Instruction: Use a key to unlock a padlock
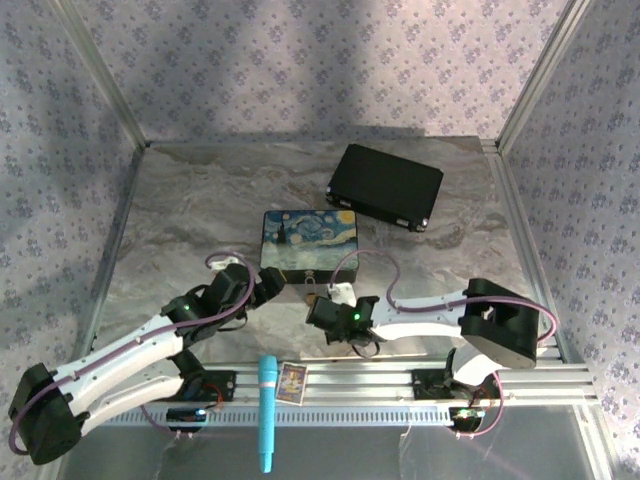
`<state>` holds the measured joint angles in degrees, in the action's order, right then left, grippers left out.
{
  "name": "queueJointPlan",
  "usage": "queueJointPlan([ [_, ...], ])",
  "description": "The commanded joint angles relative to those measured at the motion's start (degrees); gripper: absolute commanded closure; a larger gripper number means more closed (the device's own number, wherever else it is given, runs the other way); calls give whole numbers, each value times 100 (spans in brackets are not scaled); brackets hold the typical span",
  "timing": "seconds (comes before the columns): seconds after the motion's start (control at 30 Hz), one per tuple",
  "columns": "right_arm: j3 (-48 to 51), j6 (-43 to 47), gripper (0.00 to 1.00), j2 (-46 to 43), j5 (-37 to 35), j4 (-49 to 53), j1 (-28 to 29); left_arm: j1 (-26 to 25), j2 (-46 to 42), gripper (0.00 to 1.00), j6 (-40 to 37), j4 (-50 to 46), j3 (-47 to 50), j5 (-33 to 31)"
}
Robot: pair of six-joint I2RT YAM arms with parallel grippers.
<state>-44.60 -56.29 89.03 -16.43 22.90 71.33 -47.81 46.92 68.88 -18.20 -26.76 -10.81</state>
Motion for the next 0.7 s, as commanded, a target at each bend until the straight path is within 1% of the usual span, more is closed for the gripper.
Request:
queueJointPlan([
  [0.0, 291, 158, 100, -26, 293, 25, -76, -53, 70, 9, 29, -112, -153, -99],
  [0.1, 483, 605, 100, -433, 432, -134, -273, -52, 83, 28, -125, 147, -107, 131],
  [0.13, 572, 874, 100, -628, 592, -292, -366, -53, 86, 33, -163, 361, -57, 278],
  [0.17, 637, 1165, 100, -821, 778, -492, -479, -53, 92, 37, -213, 665, 16, 457],
  [0.2, 683, 1408, 100, -1015, 937, -616, -571, -52, 113, 38, -251, 978, 79, 634],
  [0.3, 763, 1980, 100, -1591, 1367, -874, -796, -53, 296, 39, -252, 1465, 52, 1074],
  [0.37, 807, 2526, 100, -1935, 1705, -1017, -991, -78, 422, 39, -241, 1550, -43, 1264],
  [0.5, 861, 2722, 100, -2390, 2300, -1375, -1378, -216, 580, 37, -142, 1672, -154, 1349],
  [0.6, 834, 2794, 100, -2532, 2426, -1594, -1449, -224, 651, 33, 471, 2027, 5, 1456],
  [0.67, 799, 2757, 100, -2566, 2542, -1811, -1476, -304, 633, 29, 1037, 2617, 245, 1368],
])
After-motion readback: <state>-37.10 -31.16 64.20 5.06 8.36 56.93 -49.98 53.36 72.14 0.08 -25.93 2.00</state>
